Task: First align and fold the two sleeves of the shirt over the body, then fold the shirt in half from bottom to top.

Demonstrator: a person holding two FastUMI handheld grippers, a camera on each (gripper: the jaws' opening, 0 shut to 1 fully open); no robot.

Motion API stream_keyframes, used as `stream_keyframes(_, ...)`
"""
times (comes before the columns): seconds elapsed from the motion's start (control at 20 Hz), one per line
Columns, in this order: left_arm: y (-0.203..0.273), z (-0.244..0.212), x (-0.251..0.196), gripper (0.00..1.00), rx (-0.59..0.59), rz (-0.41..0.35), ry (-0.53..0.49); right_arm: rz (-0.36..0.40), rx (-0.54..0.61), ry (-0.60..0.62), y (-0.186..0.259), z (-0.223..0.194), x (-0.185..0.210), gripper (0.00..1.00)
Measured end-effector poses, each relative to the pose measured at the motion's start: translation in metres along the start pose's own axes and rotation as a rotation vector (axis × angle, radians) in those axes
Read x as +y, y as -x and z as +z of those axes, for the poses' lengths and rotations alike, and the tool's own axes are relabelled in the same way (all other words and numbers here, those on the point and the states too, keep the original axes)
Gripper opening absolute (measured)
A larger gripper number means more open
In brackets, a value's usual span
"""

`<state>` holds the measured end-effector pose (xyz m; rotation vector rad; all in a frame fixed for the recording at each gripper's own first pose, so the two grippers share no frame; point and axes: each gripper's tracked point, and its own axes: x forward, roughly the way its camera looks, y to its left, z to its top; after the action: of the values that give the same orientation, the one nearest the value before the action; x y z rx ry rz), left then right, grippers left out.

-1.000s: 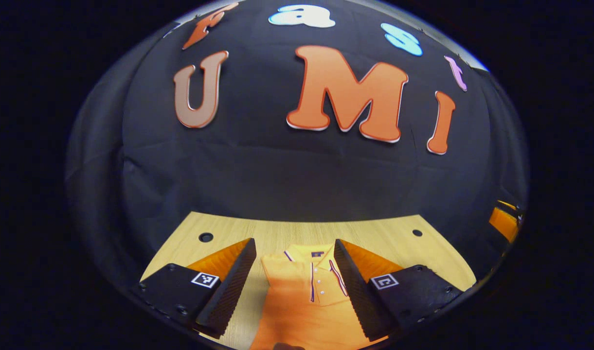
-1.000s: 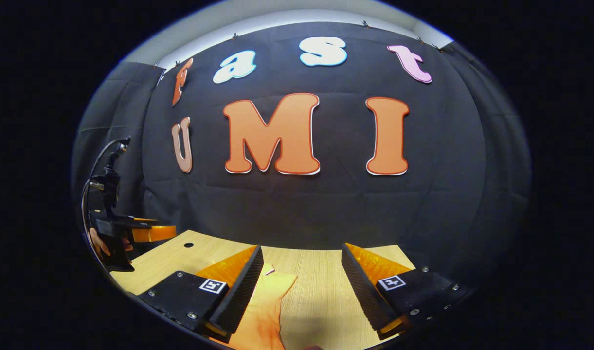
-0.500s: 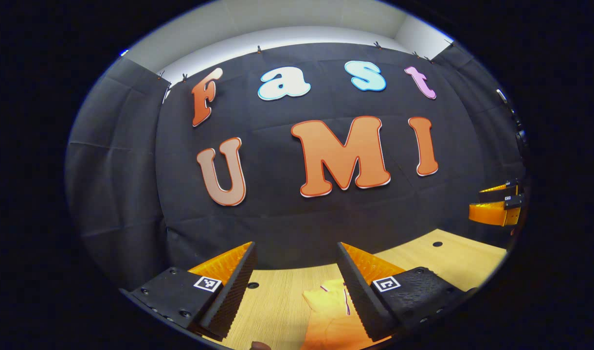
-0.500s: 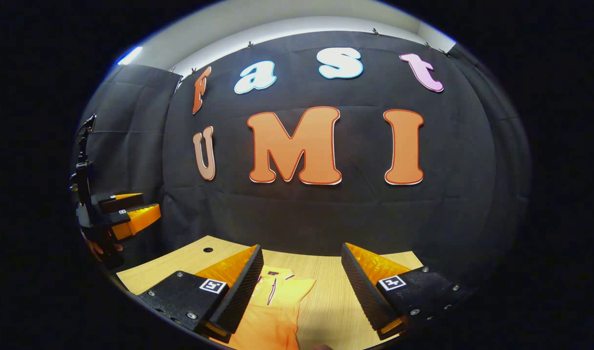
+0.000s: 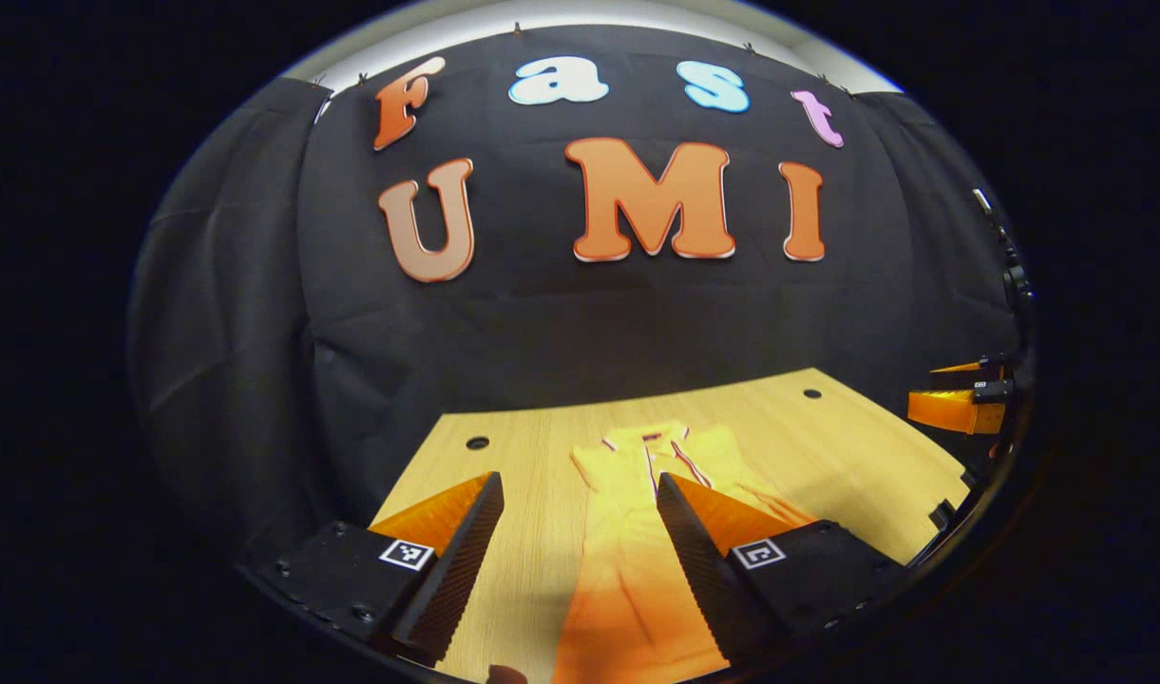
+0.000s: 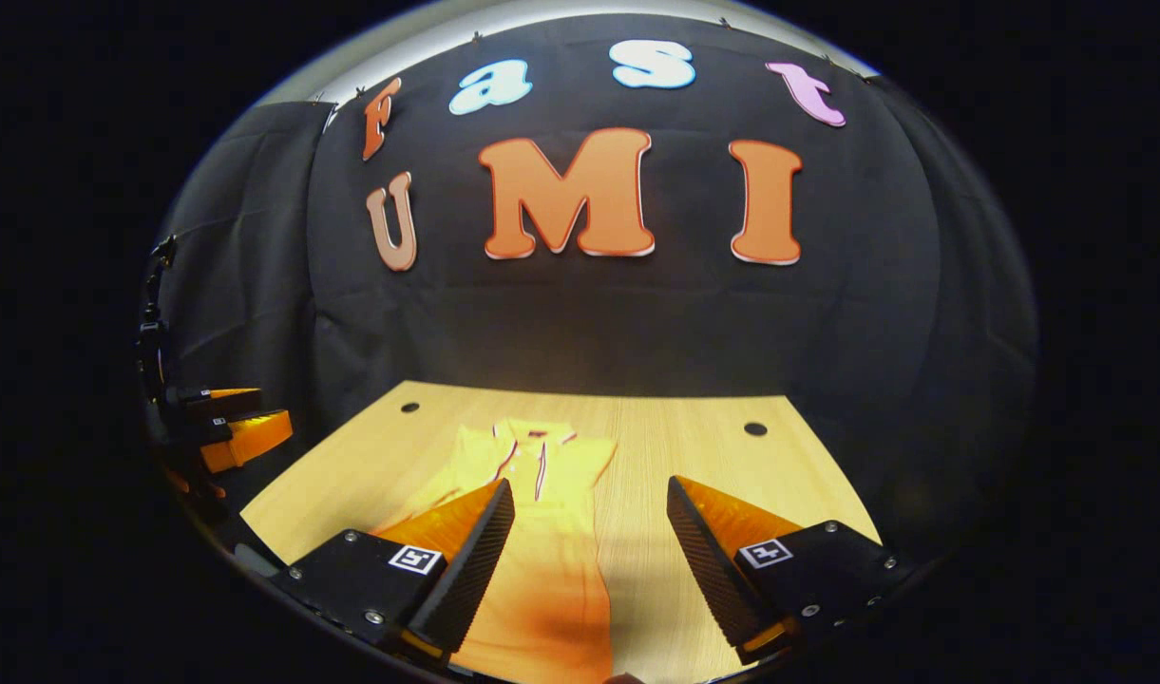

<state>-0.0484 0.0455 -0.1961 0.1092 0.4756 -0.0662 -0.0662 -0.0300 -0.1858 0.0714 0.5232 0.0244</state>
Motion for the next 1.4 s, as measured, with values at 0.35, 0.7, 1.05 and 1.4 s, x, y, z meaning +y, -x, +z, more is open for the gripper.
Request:
stream_keyframes(0.35, 0.005, -0.103, -0.001, 0.98, 0.261, -0.033, 0.025, -0.006, 0.279, -0.036, 0.023, -0.121, 0.006, 0.98)
stream_keyframes(0.7, 0.014, -0.189, -0.011, 0.99, 0.476, -0.059, 0.053, 0.022, 0.475, -0.062, 0.033, -0.200, 0.013, 0.99)
stream_keyframes(1.05, 0.001, -0.218, 0.000, 0.99, 0.668, -0.070, 0.145, 0.032, 0.646, -0.101, 0.030, -0.263, 0.007, 0.99)
stream_keyframes(1.4, 0.004, -0.266, -0.009, 1.00, 0.807, -0.065, 0.168, 0.025, 0.765, -0.140, 0.035, -0.289, 0.011, 0.99)
